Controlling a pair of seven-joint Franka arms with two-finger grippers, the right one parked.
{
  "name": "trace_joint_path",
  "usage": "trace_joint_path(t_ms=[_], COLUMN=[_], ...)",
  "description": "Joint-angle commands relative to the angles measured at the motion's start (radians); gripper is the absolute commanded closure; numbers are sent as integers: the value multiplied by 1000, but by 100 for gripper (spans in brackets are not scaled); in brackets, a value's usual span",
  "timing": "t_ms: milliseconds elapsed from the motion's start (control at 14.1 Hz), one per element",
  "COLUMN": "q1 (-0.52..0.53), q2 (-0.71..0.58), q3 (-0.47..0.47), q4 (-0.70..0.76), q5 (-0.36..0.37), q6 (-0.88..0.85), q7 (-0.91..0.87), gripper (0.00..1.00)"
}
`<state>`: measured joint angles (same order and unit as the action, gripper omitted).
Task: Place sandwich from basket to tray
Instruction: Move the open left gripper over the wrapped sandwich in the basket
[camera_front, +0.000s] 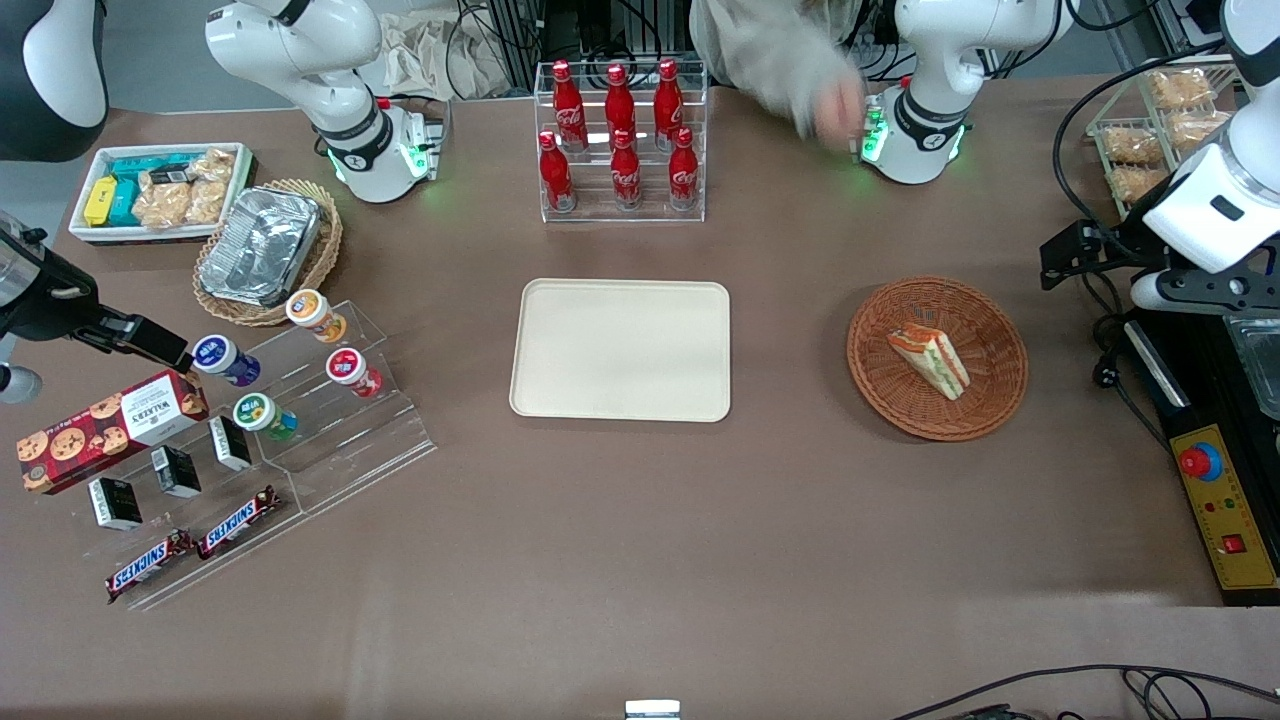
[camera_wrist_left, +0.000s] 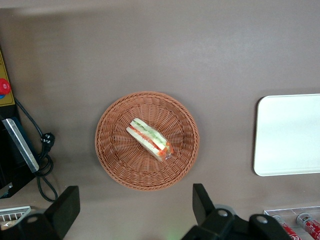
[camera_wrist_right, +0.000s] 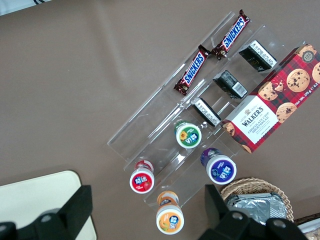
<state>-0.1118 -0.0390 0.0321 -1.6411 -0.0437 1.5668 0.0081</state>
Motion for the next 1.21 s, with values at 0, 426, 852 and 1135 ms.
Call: trace_joint_path(t_ms=[0,426,852,1135], q1=[9,7,7,6], q2=[11,-21,-224,-236], q3=[-12,-12,-12,-18], q4=[23,-81,-499,-634], q5=[15,35,35,38], q6=[-5,-5,293,435], q7=[-14,-36,-198,-507], gripper=[0,0,0,0])
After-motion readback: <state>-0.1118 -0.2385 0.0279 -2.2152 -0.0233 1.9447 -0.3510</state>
